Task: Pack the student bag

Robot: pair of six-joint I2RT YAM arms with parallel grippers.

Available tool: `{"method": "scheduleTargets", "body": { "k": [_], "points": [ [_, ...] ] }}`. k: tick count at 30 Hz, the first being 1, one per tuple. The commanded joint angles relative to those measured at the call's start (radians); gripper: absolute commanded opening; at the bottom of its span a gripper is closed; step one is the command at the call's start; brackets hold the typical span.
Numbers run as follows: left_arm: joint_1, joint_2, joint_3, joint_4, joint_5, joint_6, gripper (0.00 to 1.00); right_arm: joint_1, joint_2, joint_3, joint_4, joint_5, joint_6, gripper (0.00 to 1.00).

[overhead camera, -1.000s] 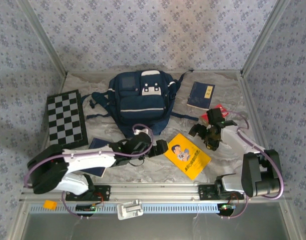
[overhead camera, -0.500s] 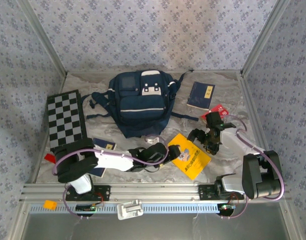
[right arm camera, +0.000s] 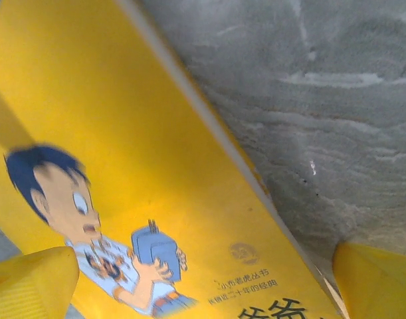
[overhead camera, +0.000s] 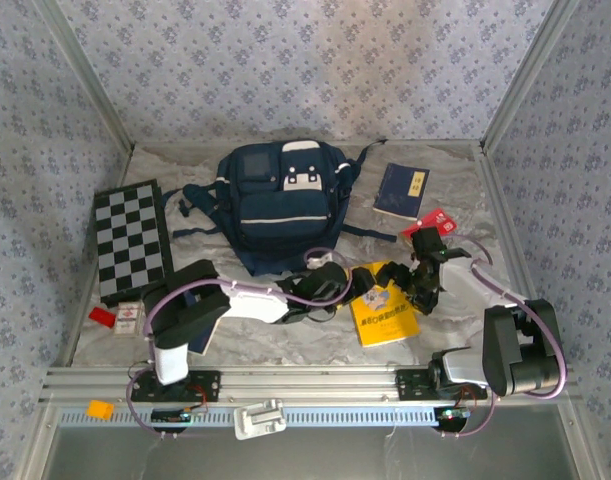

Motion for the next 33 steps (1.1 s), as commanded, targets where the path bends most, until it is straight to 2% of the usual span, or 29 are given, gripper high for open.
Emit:
{"method": "scheduleTargets", "body": {
  "k": [1, 5, 7, 12, 15, 20, 23, 27, 30, 33],
  "points": [
    [0.061, 0.068, 0.047, 0.003, 0.002, 0.093, 0.92, 0.024, 0.001, -0.025, -0.005, -0.068, 0.009, 1.00],
    [0.100, 0.047, 0.073, -0.031, 0.039, 0.156, 0.92, 0.068, -0.023, -0.032, 0.038, -0.109, 0.071, 1.00],
    [0.106, 0.015, 0.058, -0.058, 0.029, 0.178, 0.92, 0.055, -0.028, -0.037, 0.050, -0.143, 0.080, 1.00],
    [0.107, -0.088, -0.027, -0.090, 0.040, 0.165, 0.92, -0.001, -0.062, -0.008, -0.044, -0.092, 0.022, 1.00],
    [0.079, -0.156, -0.115, -0.045, 0.004, 0.115, 0.91, -0.016, -0.084, 0.003, -0.091, -0.041, -0.013, 1.00],
    [0.006, -0.179, -0.146, -0.031, -0.009, 0.048, 0.89, 0.004, -0.116, -0.025, -0.113, -0.041, -0.007, 1.00],
    [-0.017, -0.171, -0.146, -0.004, 0.000, 0.050, 0.87, 0.023, -0.121, -0.050, -0.093, -0.060, 0.005, 0.99],
    [-0.020, -0.177, -0.129, -0.111, -0.004, 0.047, 0.86, 0.085, -0.112, -0.059, -0.038, -0.117, 0.058, 0.98],
    [-0.018, -0.215, -0.158, -0.144, -0.033, 0.054, 0.86, 0.148, -0.115, -0.062, 0.029, -0.147, 0.113, 0.92],
    [0.003, -0.247, -0.162, -0.200, -0.031, 0.104, 0.86, 0.201, -0.111, -0.058, 0.069, -0.171, 0.140, 0.91]
  ]
}}
